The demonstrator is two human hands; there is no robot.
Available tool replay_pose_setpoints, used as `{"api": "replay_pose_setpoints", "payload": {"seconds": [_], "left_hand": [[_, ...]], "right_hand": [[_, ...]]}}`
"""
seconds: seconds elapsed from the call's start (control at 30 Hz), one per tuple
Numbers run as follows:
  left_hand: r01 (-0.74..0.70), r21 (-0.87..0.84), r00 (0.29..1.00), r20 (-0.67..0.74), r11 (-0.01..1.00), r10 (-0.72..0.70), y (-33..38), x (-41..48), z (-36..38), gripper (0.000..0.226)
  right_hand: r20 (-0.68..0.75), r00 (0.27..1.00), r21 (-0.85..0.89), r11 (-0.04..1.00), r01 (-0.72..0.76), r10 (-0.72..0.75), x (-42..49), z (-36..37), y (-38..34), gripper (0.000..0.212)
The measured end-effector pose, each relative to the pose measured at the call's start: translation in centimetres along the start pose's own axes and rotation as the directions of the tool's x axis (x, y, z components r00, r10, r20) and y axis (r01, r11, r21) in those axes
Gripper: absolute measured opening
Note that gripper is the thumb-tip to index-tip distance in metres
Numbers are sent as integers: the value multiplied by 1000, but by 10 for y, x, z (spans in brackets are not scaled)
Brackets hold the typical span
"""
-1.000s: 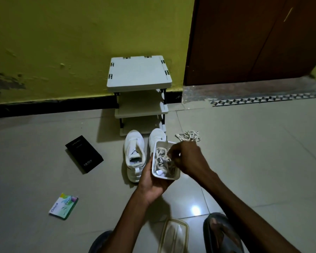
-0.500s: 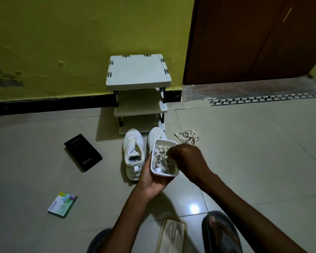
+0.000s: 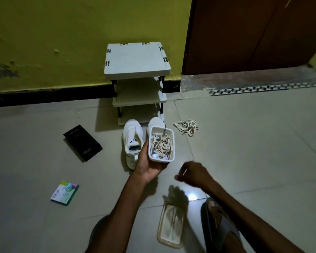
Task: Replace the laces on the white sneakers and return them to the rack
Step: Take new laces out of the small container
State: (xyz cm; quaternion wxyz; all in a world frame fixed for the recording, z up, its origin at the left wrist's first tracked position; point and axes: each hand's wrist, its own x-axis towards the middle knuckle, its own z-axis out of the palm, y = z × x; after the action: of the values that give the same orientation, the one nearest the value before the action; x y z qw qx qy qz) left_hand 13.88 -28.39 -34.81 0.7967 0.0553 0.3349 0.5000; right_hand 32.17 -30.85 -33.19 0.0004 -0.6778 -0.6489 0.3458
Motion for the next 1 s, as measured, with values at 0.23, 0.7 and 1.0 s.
{"api": "replay_pose_setpoints", "payload": {"seconds": [0.23,0.7,1.0], "left_hand": [[-33,-15,999,6,999,33,4,-3,-6,50],[-10,58,1000,-24,998,11,-2,0,-7,58],[37,42,998,47,998,-39,3,-5,2,58]], "right_hand": [[243,970,-504,850,150,-27,-38,125,29,107],[210,978,-327,943,62,9,10,66,47,23],[-31,964,700,683,209,-263,8,-109,27,19]]}}
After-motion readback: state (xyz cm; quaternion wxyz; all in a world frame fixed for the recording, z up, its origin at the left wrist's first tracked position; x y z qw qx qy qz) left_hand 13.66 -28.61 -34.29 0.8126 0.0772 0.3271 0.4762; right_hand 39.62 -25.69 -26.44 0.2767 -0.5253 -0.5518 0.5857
